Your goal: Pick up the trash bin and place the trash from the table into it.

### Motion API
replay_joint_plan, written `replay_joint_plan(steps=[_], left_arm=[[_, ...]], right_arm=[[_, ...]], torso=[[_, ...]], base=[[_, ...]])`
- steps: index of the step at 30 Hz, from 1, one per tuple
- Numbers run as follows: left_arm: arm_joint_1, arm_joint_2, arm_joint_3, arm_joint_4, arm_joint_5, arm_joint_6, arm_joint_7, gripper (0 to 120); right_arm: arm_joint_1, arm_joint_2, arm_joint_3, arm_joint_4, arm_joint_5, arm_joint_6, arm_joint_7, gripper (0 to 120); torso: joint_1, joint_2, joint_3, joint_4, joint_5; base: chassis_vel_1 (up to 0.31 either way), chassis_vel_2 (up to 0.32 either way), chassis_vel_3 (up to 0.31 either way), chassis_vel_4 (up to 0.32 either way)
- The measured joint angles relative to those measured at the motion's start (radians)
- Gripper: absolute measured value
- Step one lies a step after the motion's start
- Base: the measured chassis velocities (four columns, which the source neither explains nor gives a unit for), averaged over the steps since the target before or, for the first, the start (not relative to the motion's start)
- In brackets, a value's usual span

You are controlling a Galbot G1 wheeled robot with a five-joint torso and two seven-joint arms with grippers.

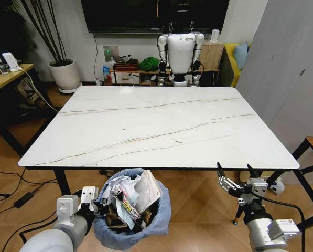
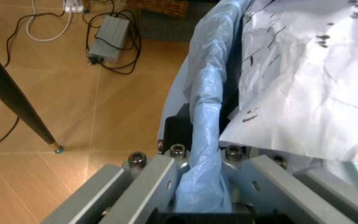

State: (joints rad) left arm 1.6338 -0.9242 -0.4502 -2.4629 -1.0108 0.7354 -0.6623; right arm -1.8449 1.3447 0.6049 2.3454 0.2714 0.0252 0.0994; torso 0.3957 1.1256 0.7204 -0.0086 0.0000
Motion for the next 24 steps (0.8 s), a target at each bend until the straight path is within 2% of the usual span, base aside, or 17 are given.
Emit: replay_joint_plan(steps=[8, 14, 24], left_arm=[[-0.004, -0.007, 0.000, 0.020, 0.001, 0.000, 0.000, 0], [-0.004, -0.012, -0.003, 0.033, 0.002, 0.000, 0.001, 0], [-0.010, -0.031, -0.014, 0.070, 0.033, 0.000, 0.052, 0]], right_arm=[[0.007, 0.002, -0.013, -0.006, 0.002, -0.003, 0.001, 100], [0.007, 0.012, -0.026, -0.012, -0.008, -0.002, 0.002, 100], [0.012, 0.034, -0.056, -0.026, -0.025, -0.011, 0.001, 100]], torso=[[-0.024, -0.052, -0.029, 0.0000, 0.0000], [-0.035, -0.077, -0.042, 0.0000, 0.0000], [-0.061, -0.134, -0.073, 0.0000, 0.0000]], base=[[0.000, 0.000, 0.000, 0.000], [0.000, 0.000, 0.000, 0.000], [0.000, 0.000, 0.000, 0.000]])
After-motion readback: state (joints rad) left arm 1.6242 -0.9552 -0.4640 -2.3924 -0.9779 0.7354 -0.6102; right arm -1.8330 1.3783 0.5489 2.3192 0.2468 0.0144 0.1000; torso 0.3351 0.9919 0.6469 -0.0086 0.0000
